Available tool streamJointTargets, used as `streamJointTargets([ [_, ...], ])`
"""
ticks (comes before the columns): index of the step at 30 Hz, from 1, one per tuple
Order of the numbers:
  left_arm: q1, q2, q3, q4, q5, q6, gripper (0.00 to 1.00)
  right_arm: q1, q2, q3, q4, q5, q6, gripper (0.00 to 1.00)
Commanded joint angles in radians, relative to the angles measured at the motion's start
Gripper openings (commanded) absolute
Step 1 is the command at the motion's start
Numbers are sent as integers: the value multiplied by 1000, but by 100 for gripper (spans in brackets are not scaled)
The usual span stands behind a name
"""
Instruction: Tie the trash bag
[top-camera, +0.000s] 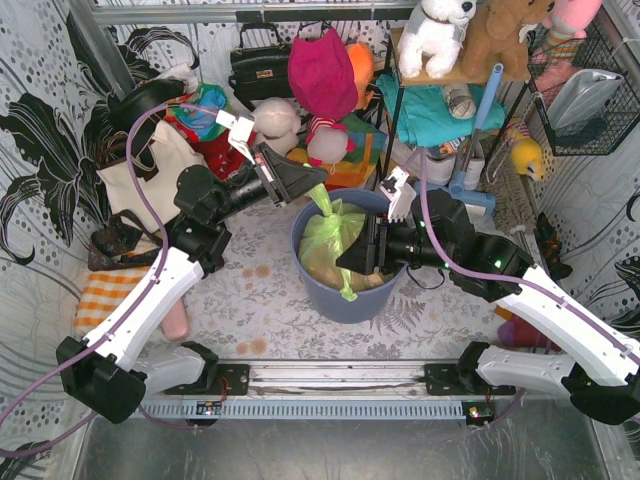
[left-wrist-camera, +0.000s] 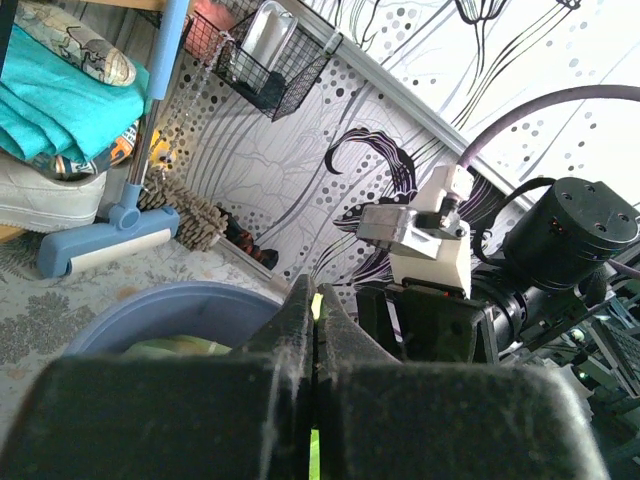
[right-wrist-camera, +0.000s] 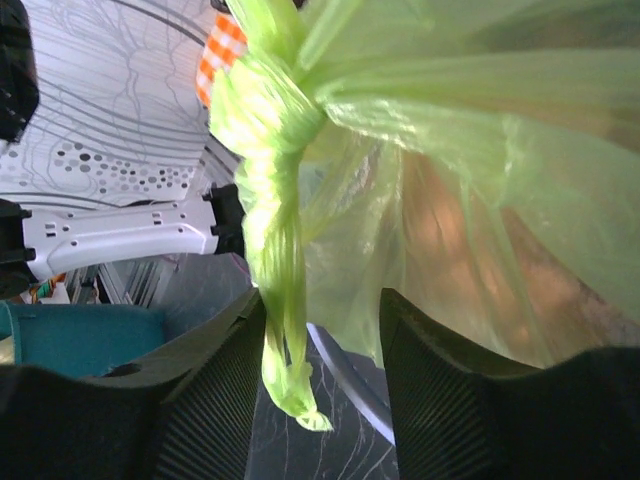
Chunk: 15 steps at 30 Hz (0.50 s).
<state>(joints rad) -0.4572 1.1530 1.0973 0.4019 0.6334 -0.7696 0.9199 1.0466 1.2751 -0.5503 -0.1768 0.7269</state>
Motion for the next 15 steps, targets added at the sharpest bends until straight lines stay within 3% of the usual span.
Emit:
streamJointTargets([
  [1,6,1,29,6,5,32,0,1,-5,46,-89,-53,33,48],
  [7,7,-6,33,-23,-3,50,0,1,-15,58,-118,-131,53,52],
  [15,6,-6,33,-23,-1,45,0,2,-24,-8,-1,-216,93,34],
])
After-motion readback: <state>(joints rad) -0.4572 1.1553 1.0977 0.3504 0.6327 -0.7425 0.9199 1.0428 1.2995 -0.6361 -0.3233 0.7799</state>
